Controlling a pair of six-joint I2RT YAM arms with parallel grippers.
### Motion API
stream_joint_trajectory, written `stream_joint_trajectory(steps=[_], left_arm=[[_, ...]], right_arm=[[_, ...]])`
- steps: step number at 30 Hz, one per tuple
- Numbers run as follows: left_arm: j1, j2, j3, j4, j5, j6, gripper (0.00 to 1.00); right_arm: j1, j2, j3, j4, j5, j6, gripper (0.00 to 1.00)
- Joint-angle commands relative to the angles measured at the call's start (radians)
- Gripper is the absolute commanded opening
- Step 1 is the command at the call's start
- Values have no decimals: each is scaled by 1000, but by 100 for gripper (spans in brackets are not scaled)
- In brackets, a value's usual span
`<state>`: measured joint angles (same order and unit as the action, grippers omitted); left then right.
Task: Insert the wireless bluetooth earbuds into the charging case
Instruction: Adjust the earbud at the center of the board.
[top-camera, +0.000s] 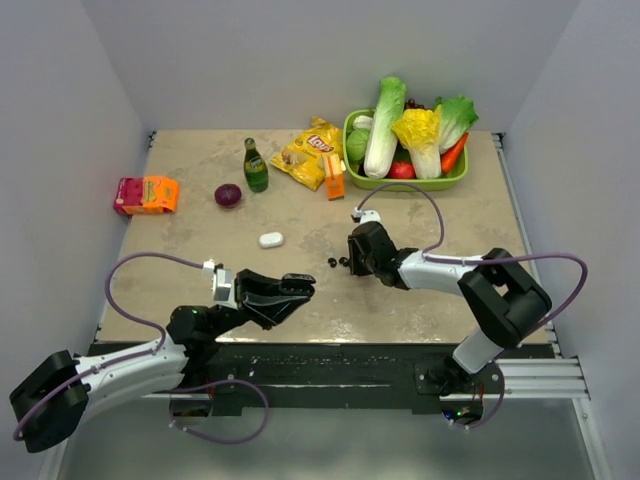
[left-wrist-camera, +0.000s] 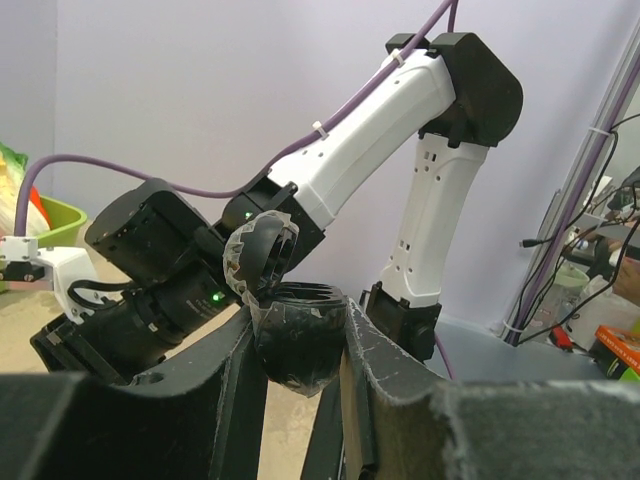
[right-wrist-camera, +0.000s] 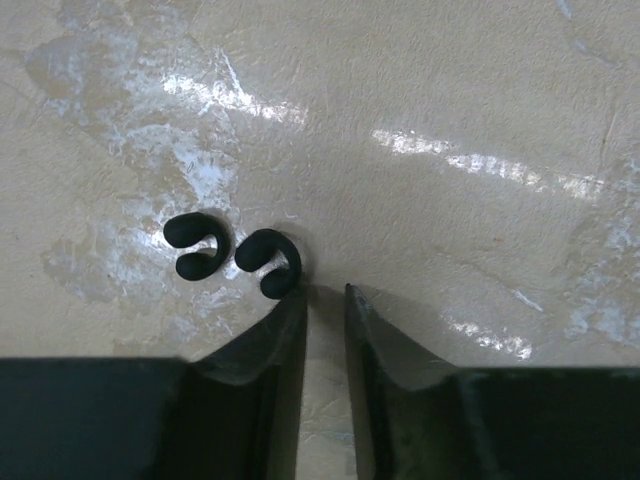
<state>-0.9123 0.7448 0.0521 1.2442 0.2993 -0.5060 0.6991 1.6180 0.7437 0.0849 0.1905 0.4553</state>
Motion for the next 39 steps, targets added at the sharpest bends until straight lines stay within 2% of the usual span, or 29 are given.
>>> stream_joint_trajectory(steps=[1, 3, 7, 14, 39], left_arm=[[-7, 10, -182, 100, 11, -9, 0], [-7, 5, -184, 90, 8, -9, 0], [-8, -10, -184, 72, 3, -6, 0], [-8, -30, -182, 55, 4, -5, 0], [-10, -42, -192, 47, 4, -5, 0]], right_arm=[[2, -78, -10, -22, 42, 19, 32], [0, -110, -1, -40, 91, 19, 41], [-3, -107, 32, -53, 104, -3, 47], [-15, -15, 85, -42, 58, -24, 47], [-18, 69, 103, -14, -29, -46, 47]])
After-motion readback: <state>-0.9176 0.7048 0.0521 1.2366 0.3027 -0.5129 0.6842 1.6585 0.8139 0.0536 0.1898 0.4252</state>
